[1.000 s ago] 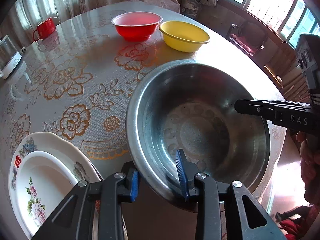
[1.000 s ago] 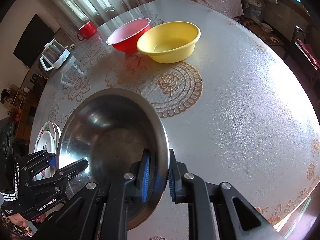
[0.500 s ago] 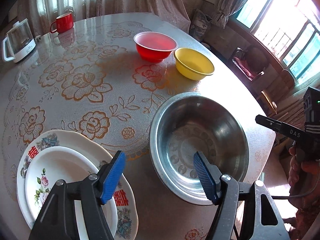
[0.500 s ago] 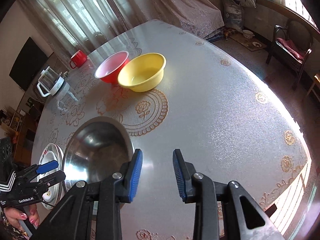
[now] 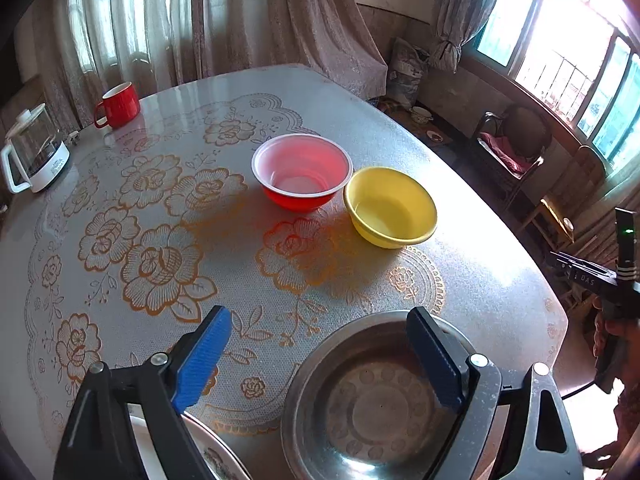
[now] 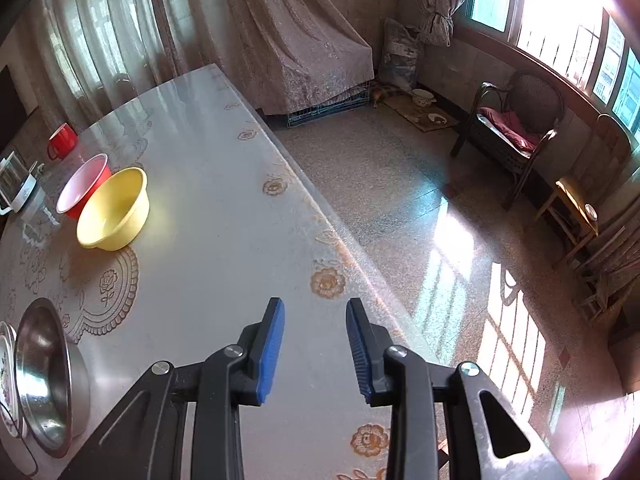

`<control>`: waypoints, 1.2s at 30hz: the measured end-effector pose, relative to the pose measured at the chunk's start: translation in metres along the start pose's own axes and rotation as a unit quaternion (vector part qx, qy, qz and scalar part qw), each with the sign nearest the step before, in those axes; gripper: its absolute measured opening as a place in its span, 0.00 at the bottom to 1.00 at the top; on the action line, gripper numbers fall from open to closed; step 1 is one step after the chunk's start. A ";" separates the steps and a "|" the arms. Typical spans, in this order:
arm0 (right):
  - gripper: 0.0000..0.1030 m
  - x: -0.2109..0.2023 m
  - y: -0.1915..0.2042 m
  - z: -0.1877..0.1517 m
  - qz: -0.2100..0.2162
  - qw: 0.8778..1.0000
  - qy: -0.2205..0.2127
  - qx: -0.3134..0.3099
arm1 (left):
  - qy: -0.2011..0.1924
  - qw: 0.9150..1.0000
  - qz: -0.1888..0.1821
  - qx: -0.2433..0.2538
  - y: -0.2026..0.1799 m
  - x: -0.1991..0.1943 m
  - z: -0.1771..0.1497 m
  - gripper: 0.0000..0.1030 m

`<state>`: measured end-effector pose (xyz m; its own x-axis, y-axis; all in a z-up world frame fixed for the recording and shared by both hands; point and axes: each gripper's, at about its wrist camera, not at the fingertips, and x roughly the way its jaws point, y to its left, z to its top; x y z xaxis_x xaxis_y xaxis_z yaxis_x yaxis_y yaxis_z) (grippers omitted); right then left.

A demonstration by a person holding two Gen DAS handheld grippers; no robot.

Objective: Organize plates and bowls
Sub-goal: 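Move the right tool to the yellow bowl and grasp its rim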

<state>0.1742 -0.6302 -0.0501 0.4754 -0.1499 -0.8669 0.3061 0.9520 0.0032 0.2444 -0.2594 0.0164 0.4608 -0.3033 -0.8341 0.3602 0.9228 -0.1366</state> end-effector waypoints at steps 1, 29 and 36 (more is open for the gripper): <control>0.31 0.003 -0.002 0.005 0.008 1.000 -0.001 0.001 | 0.004 1.000 -0.002 0.001 -0.003 0.006 0.006 0.87; 0.37 0.108 0.121 0.094 0.222 0.969 0.074 -0.075 | 0.100 0.994 0.029 -0.041 0.002 0.139 0.081 0.87; 0.37 0.108 0.129 0.100 0.205 0.973 0.074 -0.071 | 0.106 0.993 0.011 -0.041 0.002 0.147 0.084 0.87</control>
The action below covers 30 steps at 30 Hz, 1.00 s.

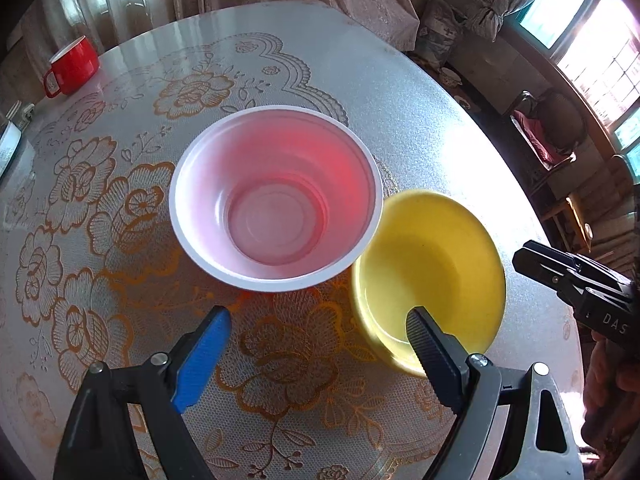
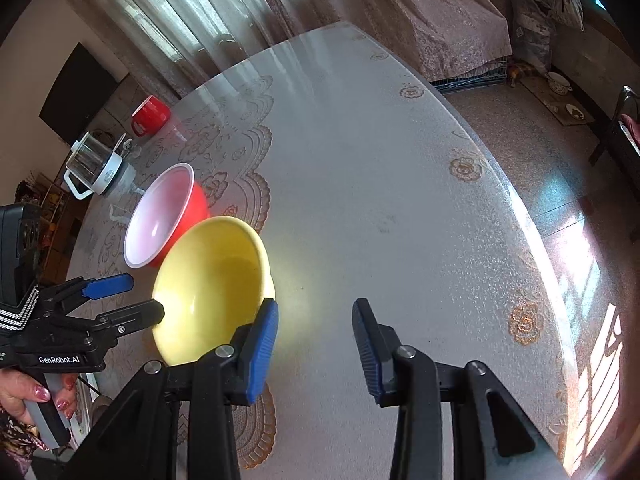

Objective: Organize plates and bowls
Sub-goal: 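Move the right tool to the yellow bowl and grasp its rim, then lift the yellow bowl with the right tool and carry it over the basin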

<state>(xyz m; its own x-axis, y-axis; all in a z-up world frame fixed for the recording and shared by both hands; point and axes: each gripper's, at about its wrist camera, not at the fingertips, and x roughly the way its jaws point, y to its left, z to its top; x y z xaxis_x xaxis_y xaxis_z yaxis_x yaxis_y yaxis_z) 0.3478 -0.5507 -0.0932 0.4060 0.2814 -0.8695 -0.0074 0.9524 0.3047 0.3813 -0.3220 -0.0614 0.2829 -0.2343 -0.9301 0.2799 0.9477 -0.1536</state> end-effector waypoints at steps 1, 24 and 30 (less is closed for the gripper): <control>0.37 -0.005 -0.001 0.000 0.008 1.000 -0.006 0.000 | -0.001 1.000 0.000 0.002 -0.001 0.001 0.001 0.86; 0.10 0.010 0.032 -0.010 0.028 0.999 0.024 -0.037 | 0.019 0.995 -0.009 0.093 -0.043 0.018 -0.009 0.18; 0.10 -0.010 0.038 -0.023 0.022 0.999 0.016 -0.041 | 0.007 0.995 -0.026 0.093 -0.047 -0.006 -0.028 0.18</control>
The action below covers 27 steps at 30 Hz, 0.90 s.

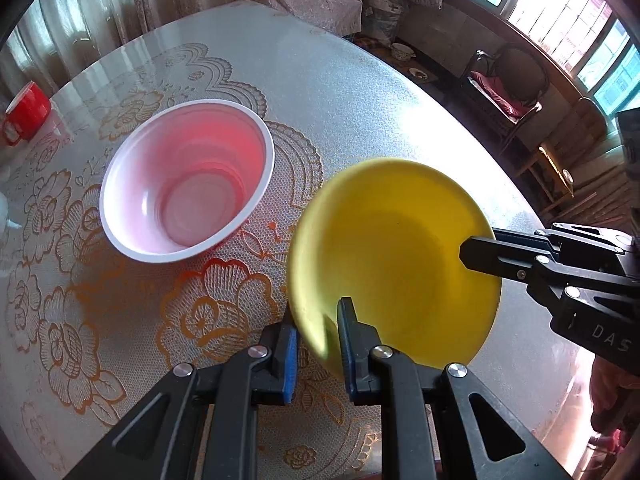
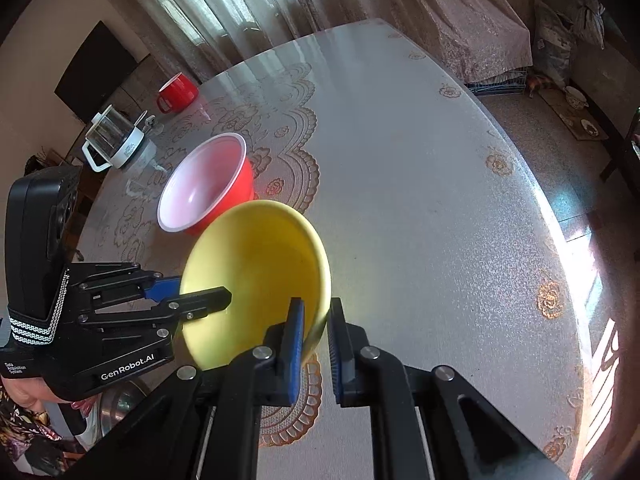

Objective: Organize plates and bowls
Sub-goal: 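Lift the yellow bowl with the right tool and carry it over the basin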

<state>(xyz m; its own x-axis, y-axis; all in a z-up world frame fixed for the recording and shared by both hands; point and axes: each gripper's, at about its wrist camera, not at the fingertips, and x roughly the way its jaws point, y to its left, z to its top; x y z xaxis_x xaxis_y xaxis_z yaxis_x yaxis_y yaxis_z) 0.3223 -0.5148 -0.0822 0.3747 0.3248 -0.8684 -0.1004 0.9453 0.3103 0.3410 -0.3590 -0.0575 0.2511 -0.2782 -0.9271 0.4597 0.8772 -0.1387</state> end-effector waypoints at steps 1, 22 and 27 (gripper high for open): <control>0.10 -0.004 0.002 -0.002 0.000 1.000 -0.003 0.000 | -0.004 1.000 -0.003 0.001 -0.001 -0.005 -0.003 0.18; 0.10 -0.083 0.074 -0.063 0.006 0.999 -0.047 -0.005 | -0.061 0.997 -0.041 0.005 -0.008 -0.100 -0.103 0.18; 0.10 -0.079 0.093 -0.081 0.010 0.999 -0.041 -0.005 | -0.060 0.997 -0.040 -0.001 0.000 -0.108 -0.132 0.18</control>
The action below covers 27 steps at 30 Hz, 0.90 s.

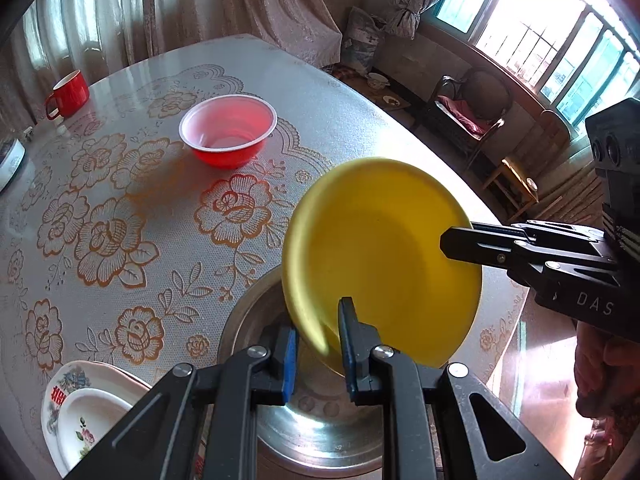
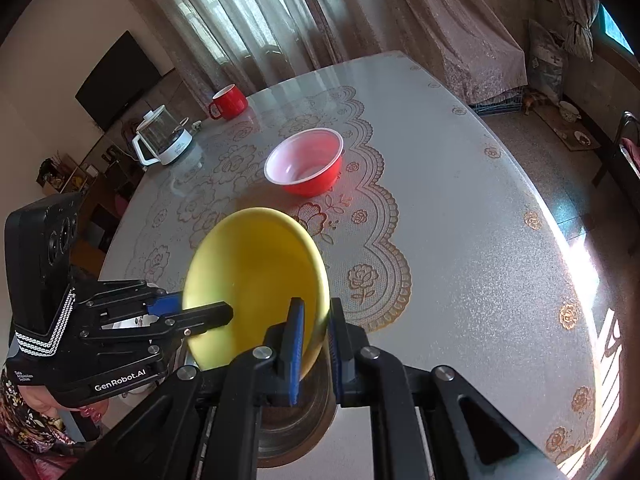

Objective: Organize plates and bowls
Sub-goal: 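Lift the yellow bowl with the right tool and carry it over the basin, then lower the yellow bowl into the steel basin and open the right tool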

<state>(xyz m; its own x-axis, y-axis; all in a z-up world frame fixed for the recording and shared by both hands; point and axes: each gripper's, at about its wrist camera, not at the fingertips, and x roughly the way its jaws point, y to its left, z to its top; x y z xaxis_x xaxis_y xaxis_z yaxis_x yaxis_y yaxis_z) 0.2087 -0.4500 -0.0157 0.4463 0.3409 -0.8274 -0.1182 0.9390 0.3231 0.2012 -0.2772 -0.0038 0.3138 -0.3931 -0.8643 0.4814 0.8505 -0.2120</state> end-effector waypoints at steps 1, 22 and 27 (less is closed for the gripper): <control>0.10 0.002 0.004 -0.004 -0.001 1.000 0.003 -0.001 | 0.002 1.000 0.002 -0.001 0.002 -0.001 -0.006 0.18; 0.10 0.046 0.020 -0.063 -0.026 0.997 0.070 0.019 | 0.051 0.998 0.029 0.015 0.007 0.031 -0.064 0.18; 0.10 0.048 0.020 -0.064 -0.037 0.997 0.071 0.017 | 0.052 0.998 0.038 0.019 0.005 0.034 -0.063 0.18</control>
<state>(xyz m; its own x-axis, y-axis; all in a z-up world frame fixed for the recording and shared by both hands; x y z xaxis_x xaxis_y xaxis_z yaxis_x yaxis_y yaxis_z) 0.1714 -0.4118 -0.0783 0.3231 0.2760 -0.9052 -0.0589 0.9605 0.2718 0.1627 -0.2646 -0.0628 0.2642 -0.2881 -0.9204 0.4913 0.8614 -0.1287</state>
